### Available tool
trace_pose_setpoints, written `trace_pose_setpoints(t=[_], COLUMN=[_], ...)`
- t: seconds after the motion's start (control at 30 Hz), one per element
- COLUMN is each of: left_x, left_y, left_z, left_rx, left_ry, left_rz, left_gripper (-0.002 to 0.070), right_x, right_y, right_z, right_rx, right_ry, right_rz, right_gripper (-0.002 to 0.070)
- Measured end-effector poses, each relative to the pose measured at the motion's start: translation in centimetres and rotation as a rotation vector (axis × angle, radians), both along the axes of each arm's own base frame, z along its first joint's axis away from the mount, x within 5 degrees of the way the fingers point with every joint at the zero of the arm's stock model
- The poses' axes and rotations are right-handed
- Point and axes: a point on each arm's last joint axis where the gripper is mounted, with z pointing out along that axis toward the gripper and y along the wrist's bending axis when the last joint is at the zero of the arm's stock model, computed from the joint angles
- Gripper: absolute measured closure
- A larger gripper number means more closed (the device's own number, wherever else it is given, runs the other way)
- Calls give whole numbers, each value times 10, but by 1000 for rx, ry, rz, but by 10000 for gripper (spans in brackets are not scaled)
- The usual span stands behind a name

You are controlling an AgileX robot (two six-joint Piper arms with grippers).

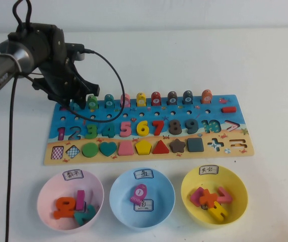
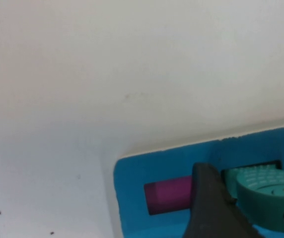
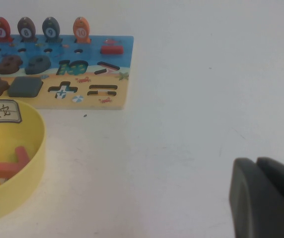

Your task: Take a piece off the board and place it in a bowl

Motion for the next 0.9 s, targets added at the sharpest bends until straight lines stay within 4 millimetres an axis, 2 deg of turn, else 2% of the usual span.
trace_pose_setpoints(t=[0.17, 0.33, 0.73, 0.9], left_x=[0, 0, -1, 0], left_y=[0, -1, -2, -2], left_z=[0, 0, 0, 12], left_rx=[0, -16, -24, -28], left_ry=[0, 1, 20, 24], left_rz=[0, 5, 15, 17], left_gripper=[398, 473, 477, 477], right_x=[0, 0, 0, 0], right_y=[0, 0, 0, 0], right_z=[0, 0, 0, 0], right_rx=[0, 0, 0, 0], right_ry=[0, 0, 2, 2], right_rz=[0, 0, 0, 0], right_gripper=[694, 694, 694, 694])
